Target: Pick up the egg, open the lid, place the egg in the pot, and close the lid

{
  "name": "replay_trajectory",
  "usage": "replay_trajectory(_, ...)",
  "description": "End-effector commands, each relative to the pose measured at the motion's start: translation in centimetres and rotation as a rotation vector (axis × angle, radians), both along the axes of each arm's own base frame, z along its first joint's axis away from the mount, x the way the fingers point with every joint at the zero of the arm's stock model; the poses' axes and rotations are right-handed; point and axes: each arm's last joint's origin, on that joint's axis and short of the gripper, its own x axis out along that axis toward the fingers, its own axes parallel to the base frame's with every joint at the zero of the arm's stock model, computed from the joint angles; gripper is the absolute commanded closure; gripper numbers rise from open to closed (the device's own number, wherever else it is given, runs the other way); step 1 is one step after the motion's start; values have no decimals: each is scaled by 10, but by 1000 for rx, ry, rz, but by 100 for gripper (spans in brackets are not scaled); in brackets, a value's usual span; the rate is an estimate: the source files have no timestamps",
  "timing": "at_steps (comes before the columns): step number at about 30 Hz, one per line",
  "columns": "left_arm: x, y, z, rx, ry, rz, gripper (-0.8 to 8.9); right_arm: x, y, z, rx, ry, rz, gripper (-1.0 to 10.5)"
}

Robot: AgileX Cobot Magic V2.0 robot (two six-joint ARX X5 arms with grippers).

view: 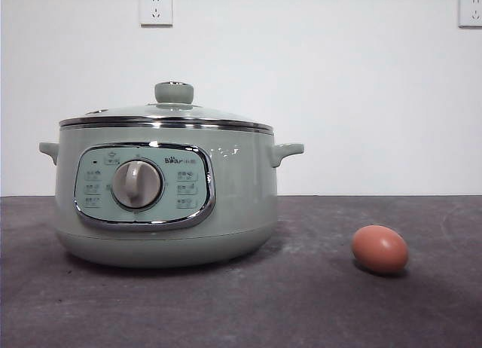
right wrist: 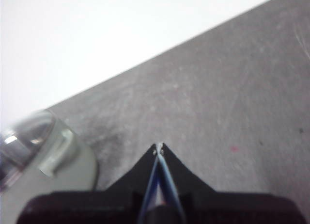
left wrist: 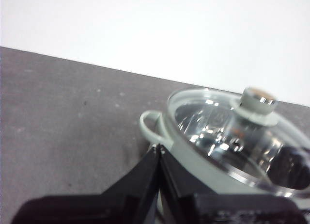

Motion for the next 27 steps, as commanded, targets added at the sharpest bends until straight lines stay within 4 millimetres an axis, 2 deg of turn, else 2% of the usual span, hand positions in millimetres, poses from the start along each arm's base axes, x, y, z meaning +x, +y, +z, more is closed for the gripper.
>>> replay_trajectory(1,-2,0,22,-11,-9,0,819,1,0,22,6,3,1,957)
replay_trajectory(6,1,0,62,-5,12,-4,820,11,1,63,-72,29,20,957)
replay_trajectory(11,14,-3,94,-3,80,-60,819,29,5,99,-114,89,133,956)
replay_trajectory(14,26,-6,106,-11,123,-147,817,42,9,115,-130,145,231,954)
replay_trajectory(18,43,-11,114,-12,166,-281,812,61,13,125,-168,204,381,946)
replay_trajectory(20,53,-13,114,-22,197,-320,752,70,15,125,-161,235,427,935)
replay_trajectory(21,57,-14,113,-26,209,-335,676,73,16,124,-158,245,443,901)
replay_trajectory(23,64,-15,110,-34,242,-358,497,79,17,121,-156,264,467,708)
replay_trajectory(25,68,-16,106,-42,269,-369,452,83,19,118,-155,288,473,505)
replay_trajectory(26,70,-16,105,-48,282,-367,454,85,20,117,-154,299,479,448)
replay_trajectory(27,71,-16,104,-49,287,-367,454,87,21,115,-153,309,485,443)
